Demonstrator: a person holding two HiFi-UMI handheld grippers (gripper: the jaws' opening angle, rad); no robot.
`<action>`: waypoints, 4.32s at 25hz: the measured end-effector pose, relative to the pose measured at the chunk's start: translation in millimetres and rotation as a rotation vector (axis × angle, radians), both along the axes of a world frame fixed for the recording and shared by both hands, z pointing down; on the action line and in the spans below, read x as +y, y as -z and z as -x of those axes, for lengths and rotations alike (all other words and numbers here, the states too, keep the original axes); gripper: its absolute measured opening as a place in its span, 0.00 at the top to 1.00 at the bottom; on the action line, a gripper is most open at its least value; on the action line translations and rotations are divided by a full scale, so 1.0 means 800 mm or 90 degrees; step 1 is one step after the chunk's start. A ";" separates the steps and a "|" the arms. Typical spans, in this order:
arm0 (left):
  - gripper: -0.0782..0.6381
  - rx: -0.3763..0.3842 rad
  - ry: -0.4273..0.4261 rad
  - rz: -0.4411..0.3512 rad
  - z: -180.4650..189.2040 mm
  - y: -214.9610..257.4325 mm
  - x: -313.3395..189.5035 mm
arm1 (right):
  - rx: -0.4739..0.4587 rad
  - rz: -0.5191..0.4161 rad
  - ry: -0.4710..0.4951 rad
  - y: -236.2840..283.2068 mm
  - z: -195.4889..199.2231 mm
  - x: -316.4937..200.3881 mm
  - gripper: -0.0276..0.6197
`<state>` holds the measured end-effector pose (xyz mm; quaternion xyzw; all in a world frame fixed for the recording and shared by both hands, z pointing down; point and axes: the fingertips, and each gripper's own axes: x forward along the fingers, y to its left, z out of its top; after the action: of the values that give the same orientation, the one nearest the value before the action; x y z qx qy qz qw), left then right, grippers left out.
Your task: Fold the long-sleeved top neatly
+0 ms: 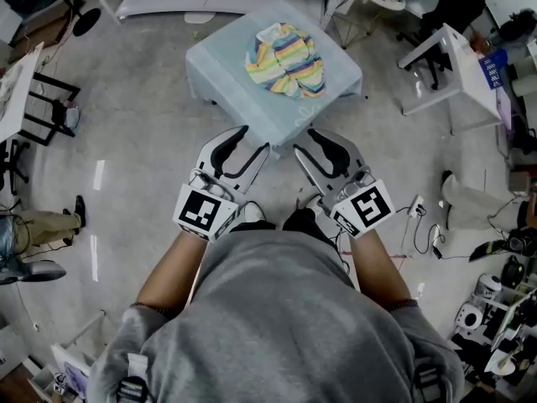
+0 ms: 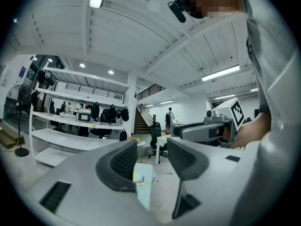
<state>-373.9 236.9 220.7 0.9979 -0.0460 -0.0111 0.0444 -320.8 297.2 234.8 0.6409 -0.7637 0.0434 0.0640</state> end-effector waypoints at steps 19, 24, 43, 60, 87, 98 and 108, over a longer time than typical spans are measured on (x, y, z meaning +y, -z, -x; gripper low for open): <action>0.49 -0.029 -0.029 0.019 -0.055 -0.020 0.003 | -0.009 0.036 -0.049 -0.022 -0.063 0.020 0.45; 0.49 -0.052 -0.034 0.020 -0.100 -0.031 0.005 | -0.006 0.046 -0.054 -0.031 -0.113 0.023 0.45; 0.52 -0.075 0.023 0.032 -0.322 -0.023 0.041 | 0.013 0.036 0.018 -0.030 -0.340 0.049 0.47; 0.56 -0.113 0.112 0.021 -0.402 -0.047 0.025 | -0.006 0.056 0.095 -0.063 -0.443 0.026 0.49; 0.61 -0.122 0.182 0.081 -0.409 -0.111 -0.289 | 0.062 0.164 0.155 -0.113 -0.469 -0.275 0.54; 0.62 -0.175 0.257 0.101 -0.422 -0.192 -0.380 | 0.095 0.216 0.229 -0.182 -0.495 -0.391 0.59; 0.63 -0.287 0.329 0.147 -0.445 -0.316 -0.452 | 0.150 0.286 0.353 -0.304 -0.526 -0.488 0.61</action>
<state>-18.2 -124.8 473.3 0.9192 -0.3063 0.2035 0.1411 99.8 -93.1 477.6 0.3801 -0.8672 0.1167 0.2997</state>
